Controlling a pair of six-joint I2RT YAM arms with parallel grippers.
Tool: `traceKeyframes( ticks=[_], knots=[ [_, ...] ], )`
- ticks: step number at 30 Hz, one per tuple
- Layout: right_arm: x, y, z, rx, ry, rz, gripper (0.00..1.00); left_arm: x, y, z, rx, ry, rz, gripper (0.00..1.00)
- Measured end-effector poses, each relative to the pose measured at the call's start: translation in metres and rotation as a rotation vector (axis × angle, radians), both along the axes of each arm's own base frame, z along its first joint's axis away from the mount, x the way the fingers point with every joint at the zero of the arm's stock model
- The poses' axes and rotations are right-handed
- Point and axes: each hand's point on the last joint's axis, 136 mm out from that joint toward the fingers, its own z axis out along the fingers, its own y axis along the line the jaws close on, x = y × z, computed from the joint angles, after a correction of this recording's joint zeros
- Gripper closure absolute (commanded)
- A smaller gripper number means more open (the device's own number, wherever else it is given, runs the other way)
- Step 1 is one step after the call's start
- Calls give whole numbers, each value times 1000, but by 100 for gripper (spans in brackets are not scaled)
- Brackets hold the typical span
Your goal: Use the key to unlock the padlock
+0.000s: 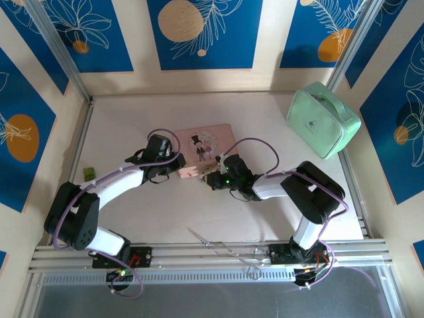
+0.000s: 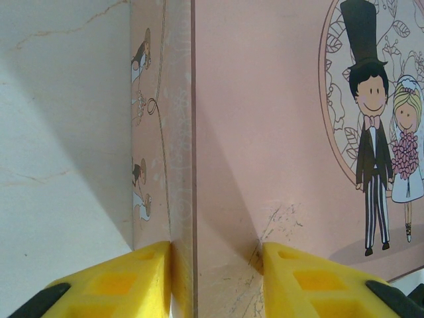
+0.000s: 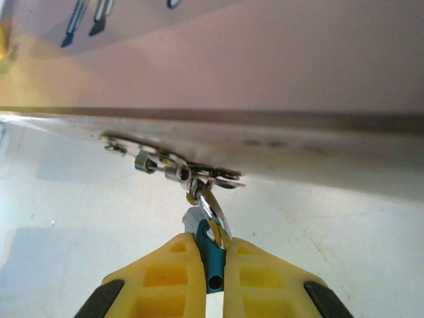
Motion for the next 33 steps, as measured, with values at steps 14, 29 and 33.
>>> traceKeyframes(
  ticks=[14,29,33],
  knots=[
    [-4,3,9,106,43,25,100,1,1,0,-5,3,0,63],
    [-4,4,9,111,48,24,100,-3,-1,23,-55,-36,0,37],
    [-4,4,9,114,48,24,100,-6,-6,24,-65,-43,-10,24]
  ],
)
